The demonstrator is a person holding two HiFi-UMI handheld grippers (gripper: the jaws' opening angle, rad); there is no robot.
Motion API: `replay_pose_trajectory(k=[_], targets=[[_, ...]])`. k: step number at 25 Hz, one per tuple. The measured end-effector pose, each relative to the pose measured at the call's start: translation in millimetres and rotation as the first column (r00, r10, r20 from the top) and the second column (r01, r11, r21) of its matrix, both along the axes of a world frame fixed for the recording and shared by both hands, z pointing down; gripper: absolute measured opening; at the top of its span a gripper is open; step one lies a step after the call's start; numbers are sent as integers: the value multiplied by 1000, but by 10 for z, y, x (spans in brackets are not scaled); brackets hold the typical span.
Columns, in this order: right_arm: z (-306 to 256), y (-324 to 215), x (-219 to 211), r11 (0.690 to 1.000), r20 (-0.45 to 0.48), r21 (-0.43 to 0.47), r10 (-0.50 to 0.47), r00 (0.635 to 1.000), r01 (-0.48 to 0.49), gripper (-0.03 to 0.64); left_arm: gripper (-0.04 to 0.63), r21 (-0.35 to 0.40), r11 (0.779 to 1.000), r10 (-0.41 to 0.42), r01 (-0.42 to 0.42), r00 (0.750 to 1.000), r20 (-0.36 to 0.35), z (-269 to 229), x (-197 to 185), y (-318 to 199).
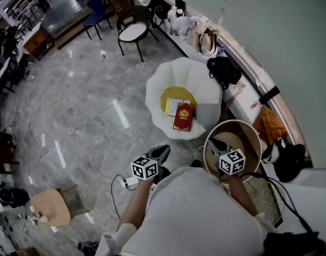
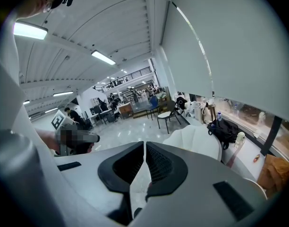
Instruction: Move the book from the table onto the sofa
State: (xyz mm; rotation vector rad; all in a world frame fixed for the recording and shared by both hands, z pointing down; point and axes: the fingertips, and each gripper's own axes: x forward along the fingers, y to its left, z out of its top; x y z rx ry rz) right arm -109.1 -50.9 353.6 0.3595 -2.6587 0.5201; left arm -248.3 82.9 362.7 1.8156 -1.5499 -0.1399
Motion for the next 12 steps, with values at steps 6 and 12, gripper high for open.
replay_pose_trajectory(k=[6,12], targets=[[-5,-35,13,1000,-2,-4,3,1000,-3,43,2,-22,1000,-17,17,1000,-11,38,-22,8],[21,-27,24,1000,0,-6,4,1000,-4,43,2,-22,1000,-19,18,1000,-24,62,7,25]])
